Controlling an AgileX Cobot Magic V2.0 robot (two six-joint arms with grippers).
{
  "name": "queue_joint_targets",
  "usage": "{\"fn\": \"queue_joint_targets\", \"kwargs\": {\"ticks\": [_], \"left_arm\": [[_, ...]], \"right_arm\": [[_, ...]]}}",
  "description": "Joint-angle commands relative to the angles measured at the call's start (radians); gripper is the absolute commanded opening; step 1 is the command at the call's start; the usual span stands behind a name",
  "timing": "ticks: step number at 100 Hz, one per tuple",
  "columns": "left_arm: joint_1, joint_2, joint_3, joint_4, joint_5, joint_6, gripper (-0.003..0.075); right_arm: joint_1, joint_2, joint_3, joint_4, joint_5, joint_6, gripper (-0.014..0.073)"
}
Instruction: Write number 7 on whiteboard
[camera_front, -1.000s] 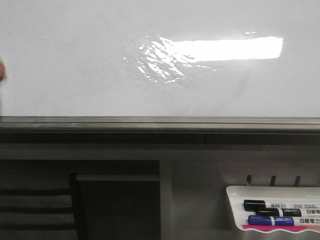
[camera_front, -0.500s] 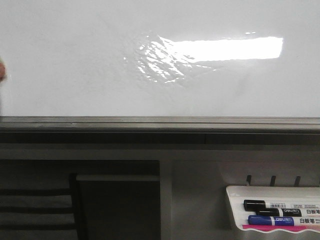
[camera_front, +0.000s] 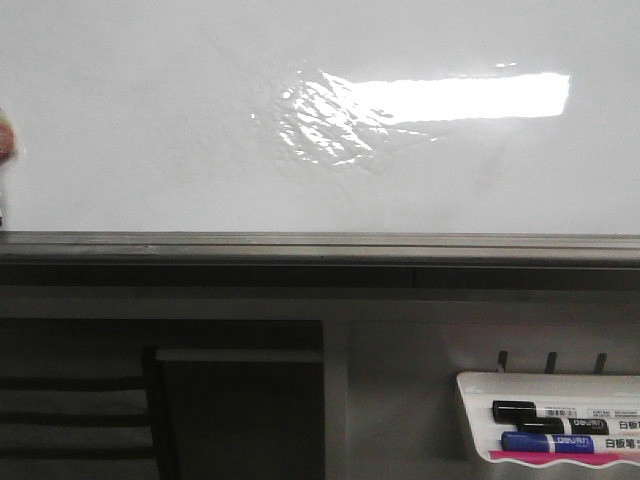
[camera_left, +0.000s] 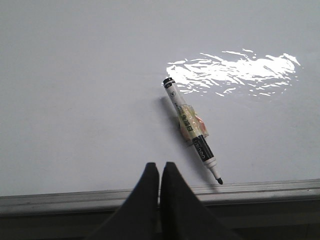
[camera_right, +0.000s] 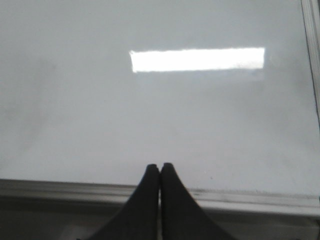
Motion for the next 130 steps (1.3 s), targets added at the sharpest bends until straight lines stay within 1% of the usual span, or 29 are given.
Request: {"fn": "queue_joint_targets", "kwargs": {"ticks": [1,9,14,18,30,40,52,60,71,83,90,99,108,130], "left_arm": [[0.002,-0.03,0.034,-0.013,-0.073,-0.006,-0.002],[0.002,-0.03,0.034,-0.013,-0.075,-0.006,-0.002],[0.002,-0.03,0.034,-0.013,-0.075,-0.006,-0.002],[0.002,-0.03,0.034,-0.015,-0.073,-0.006,-0.002],[0.002,-0.03,0.024,-0.017,-0.082,-0.006,-0.002],[0.002,-0.03,-0.022,-0.037,-0.086,-0.006,-0.002],[0.002,-0.004,-0.119,-0.085,-0.033,-0.006,-0.002],[0.002,0.047,-0.19,-0.086,0.057,-0.006,-0.002],[0.002,0.164,-0.282,-0.086,0.147,-0.006,-0.002],[0.002,0.315,-0.395,-0.086,0.266,-0.006,-0.002],[0.002,0.411,-0.456,-0.086,0.31,-0.006,-0.002],[0.002,0.532,-0.528,-0.086,0.35,-0.006,-0.002],[0.002,0.634,-0.577,-0.086,0.367,-0.006,-0.002],[0.002,0.754,-0.587,-0.09,0.365,-0.006,-0.002]], "right_arm": [[-0.007,-0.006,0.029,0.014,-0.114,0.005,-0.0071],[-0.007,0.043,0.029,0.069,-0.061,0.005,-0.0071],[-0.007,0.097,0.029,0.094,-0.062,0.005,-0.0071],[-0.005,0.152,0.029,0.089,-0.099,0.005,-0.0071],[-0.003,0.307,0.016,0.022,-0.225,0.005,-0.0071],[-0.003,0.405,-0.039,0.0,-0.268,0.005,-0.0071],[-0.003,0.485,-0.138,0.0,-0.198,0.005,-0.0071],[-0.003,0.529,-0.224,0.0,-0.114,0.005,-0.0071],[-0.003,0.586,-0.336,-0.002,-0.004,0.005,-0.0071],[-0.003,0.643,-0.445,-0.002,0.18,0.005,-0.0071],[-0.003,0.662,-0.495,-0.003,0.252,0.005,-0.0071],[-0.003,0.673,-0.534,-0.005,0.265,0.005,-0.0071],[-0.003,0.673,-0.546,-0.005,0.238,0.005,-0.0071],[-0.003,0.673,-0.546,-0.005,0.232,0.005,-0.0071]]}}
